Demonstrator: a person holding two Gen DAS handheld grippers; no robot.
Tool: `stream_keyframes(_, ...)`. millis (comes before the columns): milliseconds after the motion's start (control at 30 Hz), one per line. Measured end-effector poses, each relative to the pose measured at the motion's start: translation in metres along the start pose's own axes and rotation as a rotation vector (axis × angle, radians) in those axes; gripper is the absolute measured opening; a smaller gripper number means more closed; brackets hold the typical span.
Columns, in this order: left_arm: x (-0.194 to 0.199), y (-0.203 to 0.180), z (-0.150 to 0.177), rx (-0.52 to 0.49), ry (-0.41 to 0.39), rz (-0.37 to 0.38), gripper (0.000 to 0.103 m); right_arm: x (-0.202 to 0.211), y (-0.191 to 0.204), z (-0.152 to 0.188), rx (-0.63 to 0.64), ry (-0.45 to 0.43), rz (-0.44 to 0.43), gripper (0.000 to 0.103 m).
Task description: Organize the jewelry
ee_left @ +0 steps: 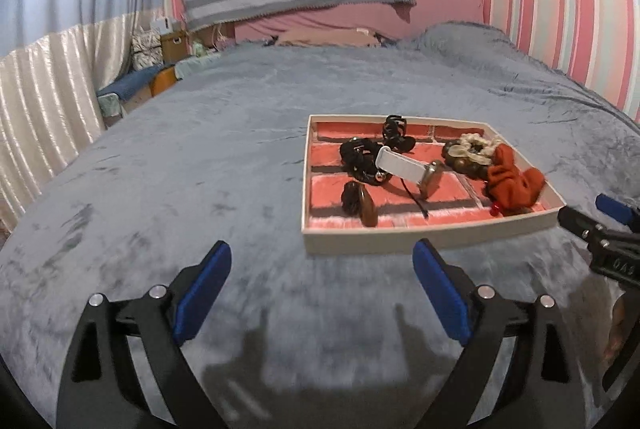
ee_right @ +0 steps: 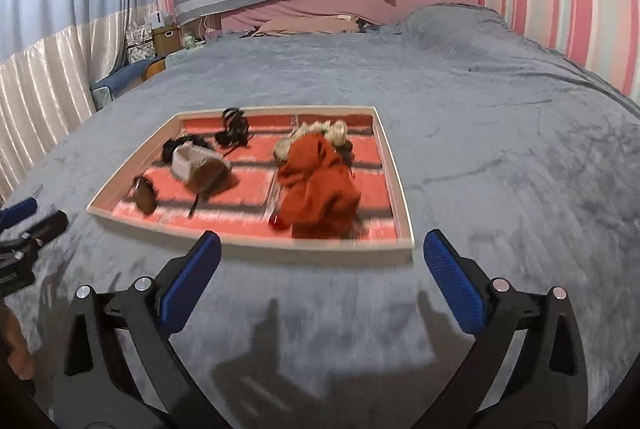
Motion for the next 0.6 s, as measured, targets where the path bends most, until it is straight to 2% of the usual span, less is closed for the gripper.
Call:
stream_keyframes(300,0.088,0.002,0.049,0.014,-0.104,-0.011,0.090,0.075,0.012,0.054,-0.024,-0.081,0.009,0.099)
stream_keyframes(467,0.120,-0.004,0.073,0.020,-0.137,0.009,0.090,0.112,0.016,0.075,-0.041,-0.143,0.022,0.099)
stream_keyframes(600,0.138,-0.004,0.078,0.035,-0.180,0.012,0.091,0.139,0.019,0.082,-0.037,-0.189,0.029,0.099)
Point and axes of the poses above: each gripper's, at about its wrist camera, not at the fingertips, and x roughly against the way its jaws point, y to its left, z to its underside, the point moved 9 cm from there along -x, roughly the way its jaws point, and after that the axes turned 1 degree about z, right-handed, at the moved point
